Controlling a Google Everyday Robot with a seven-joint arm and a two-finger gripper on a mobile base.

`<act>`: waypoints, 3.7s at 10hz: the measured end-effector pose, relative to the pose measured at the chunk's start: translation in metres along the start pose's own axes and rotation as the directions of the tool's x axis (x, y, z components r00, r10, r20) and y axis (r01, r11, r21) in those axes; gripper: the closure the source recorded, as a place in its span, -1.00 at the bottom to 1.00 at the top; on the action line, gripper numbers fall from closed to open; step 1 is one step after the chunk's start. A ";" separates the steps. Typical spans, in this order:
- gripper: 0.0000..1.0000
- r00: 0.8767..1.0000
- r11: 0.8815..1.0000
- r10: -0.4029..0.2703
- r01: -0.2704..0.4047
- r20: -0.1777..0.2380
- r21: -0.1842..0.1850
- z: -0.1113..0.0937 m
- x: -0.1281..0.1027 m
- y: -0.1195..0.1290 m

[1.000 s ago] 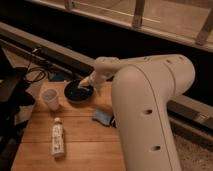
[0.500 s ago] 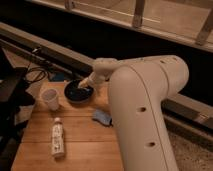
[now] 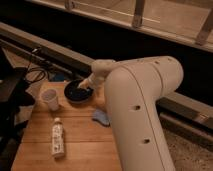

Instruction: Pick up the ceramic bowl

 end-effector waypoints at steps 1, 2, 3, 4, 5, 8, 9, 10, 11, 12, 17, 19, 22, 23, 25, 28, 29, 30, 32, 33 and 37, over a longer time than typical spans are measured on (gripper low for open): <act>-0.60 1.000 1.000 0.000 0.000 -0.001 0.001 0.004 -0.001 0.000; -0.60 1.000 1.000 0.002 -0.002 -0.002 -0.003 0.005 0.000 0.001; -0.60 1.000 1.000 0.012 -0.012 -0.008 -0.024 0.005 -0.001 0.003; -0.60 1.000 0.999 0.019 -0.020 -0.016 -0.040 0.008 -0.003 0.002; -0.60 0.999 0.998 0.018 -0.020 -0.032 -0.052 0.016 -0.001 0.004; -0.60 0.995 0.997 0.017 -0.024 -0.094 -0.074 0.043 0.005 0.006; -0.60 0.993 0.996 0.022 -0.031 -0.113 -0.079 0.048 0.007 0.005; -0.60 0.991 0.996 0.024 -0.035 -0.129 -0.082 0.054 0.009 0.005; -0.56 0.990 0.995 0.026 -0.039 -0.141 -0.087 0.057 0.009 0.006; -0.45 0.989 0.996 0.027 -0.039 -0.143 -0.082 0.058 0.010 0.005; 0.44 0.989 0.997 0.019 -0.030 -0.144 -0.074 0.053 0.011 0.005; 0.55 0.989 0.997 0.014 -0.024 -0.147 -0.073 0.047 0.010 0.008; 0.92 0.990 0.997 -0.006 -0.005 -0.143 -0.078 0.034 0.008 0.016; 0.94 0.989 0.997 -0.016 0.005 -0.144 -0.080 0.028 0.007 0.020; 0.94 0.990 0.996 -0.026 0.014 -0.140 -0.086 0.014 0.005 0.024; 0.94 0.991 0.995 -0.043 0.031 -0.130 -0.091 -0.006 0.004 0.034; 0.94 0.991 0.995 -0.047 0.035 -0.127 -0.092 -0.014 0.003 0.037; 0.94 0.991 0.995 -0.048 0.037 -0.126 -0.091 -0.018 0.003 0.039; 0.94 0.991 0.995 -0.054 0.043 -0.123 -0.093 -0.025 0.003 0.043; 0.94 0.991 0.994 -0.057 0.046 -0.121 -0.094 -0.031 0.002 0.046; 0.94 0.991 0.994 -0.063 0.052 -0.116 -0.098 -0.043 0.002 0.052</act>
